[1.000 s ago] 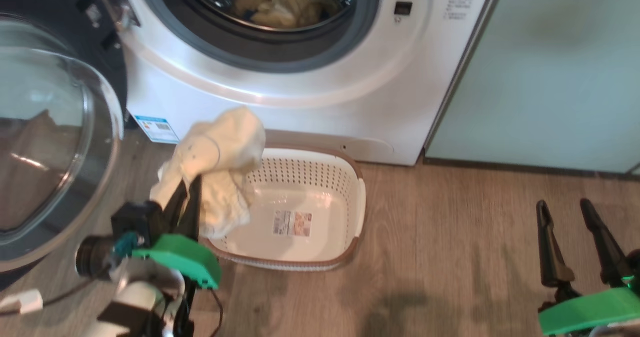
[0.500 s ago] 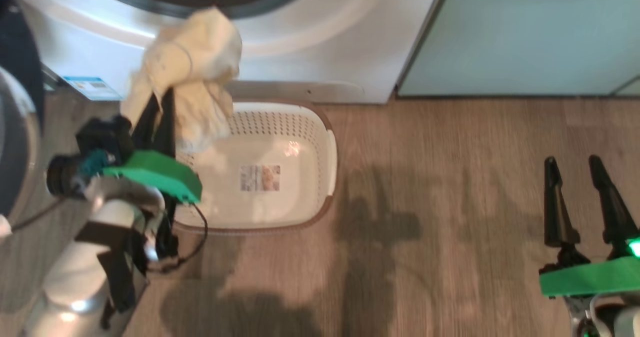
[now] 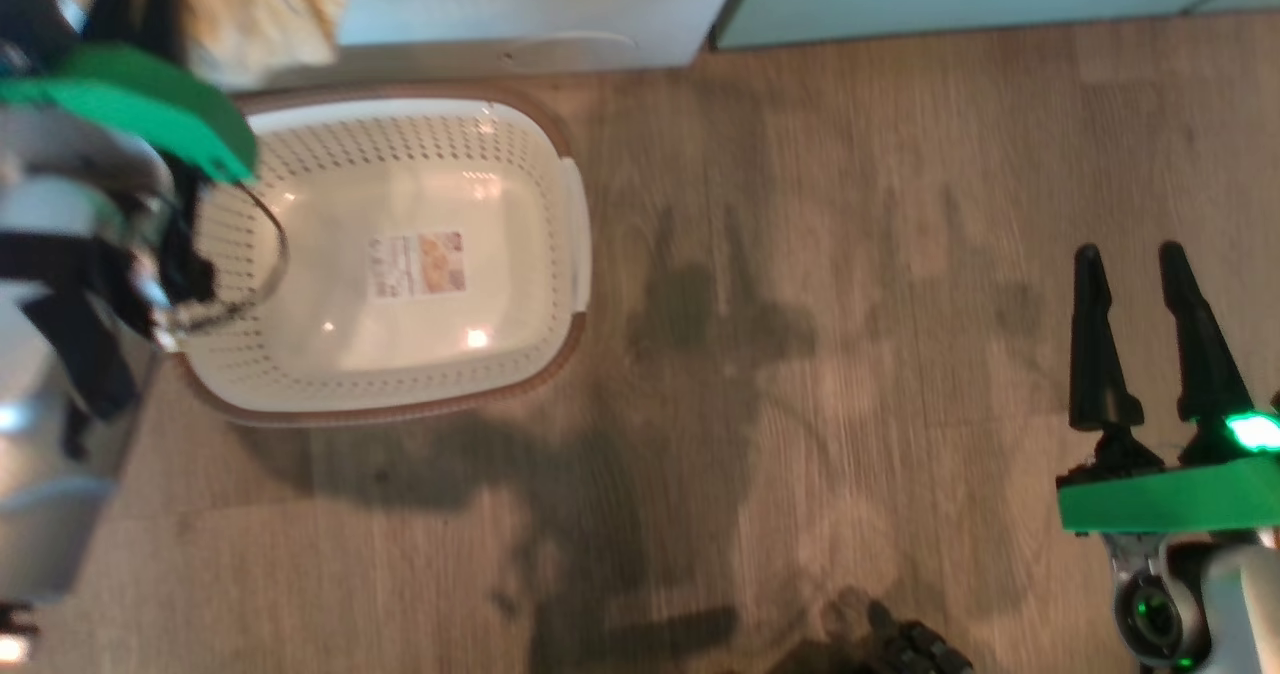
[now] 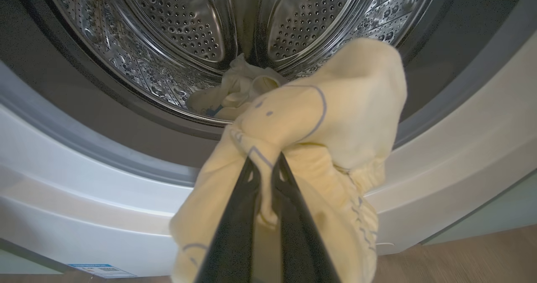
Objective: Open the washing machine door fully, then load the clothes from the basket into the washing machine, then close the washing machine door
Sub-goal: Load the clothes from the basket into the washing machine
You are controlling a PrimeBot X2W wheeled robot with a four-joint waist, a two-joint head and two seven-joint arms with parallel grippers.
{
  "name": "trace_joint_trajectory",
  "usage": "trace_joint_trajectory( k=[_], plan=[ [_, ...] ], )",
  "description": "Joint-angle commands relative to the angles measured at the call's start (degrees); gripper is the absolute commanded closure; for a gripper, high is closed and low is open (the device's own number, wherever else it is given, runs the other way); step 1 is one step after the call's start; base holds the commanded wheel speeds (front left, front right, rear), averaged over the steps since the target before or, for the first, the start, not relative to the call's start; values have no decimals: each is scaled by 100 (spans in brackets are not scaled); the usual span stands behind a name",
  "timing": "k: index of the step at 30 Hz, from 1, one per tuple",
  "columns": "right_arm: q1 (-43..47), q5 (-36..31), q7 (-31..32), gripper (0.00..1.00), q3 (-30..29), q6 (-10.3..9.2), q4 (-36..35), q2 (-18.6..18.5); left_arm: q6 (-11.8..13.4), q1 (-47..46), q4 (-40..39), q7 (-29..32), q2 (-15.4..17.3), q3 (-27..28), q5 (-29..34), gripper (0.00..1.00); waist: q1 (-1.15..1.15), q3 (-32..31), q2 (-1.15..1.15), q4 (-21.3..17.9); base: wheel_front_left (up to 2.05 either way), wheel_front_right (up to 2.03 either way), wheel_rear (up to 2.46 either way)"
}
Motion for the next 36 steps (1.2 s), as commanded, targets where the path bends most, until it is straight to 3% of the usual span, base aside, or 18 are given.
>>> trace_joint_trajectory(
  k=[1, 12, 22, 26, 36],
  plan=[
    [-149, 96, -93, 0, 154, -16, -80, -38, -73, -526, -73, 183, 447, 326, -30, 100, -1, 375, 0, -264, 0, 0, 0],
    [-577, 538, -126, 0, 436, -16, 39, -38, -472, -2207, 384, 1463, 1216, 218, 40, 100, -1, 977, 0, -615, 0, 0, 0],
    [-772, 873, -127, 0, 641, -16, 73, -38, -708, -3627, 873, 2319, 1555, 35, 172, 100, -1, 1322, 0, -958, 0, 0, 0],
    [-827, 969, -128, 0, 756, -16, 96, -38, -776, -4237, 1181, 2244, 1643, -30, 337, 100, -1, 1415, 0, -1102, 0, 0, 0],
    [-892, 1079, -128, 0, 908, -16, 163, -38, -761, -5220, 1829, 1266, 1527, -169, 705, 100, -1, 1601, 0, -1312, 0, 0, 0]
  ],
)
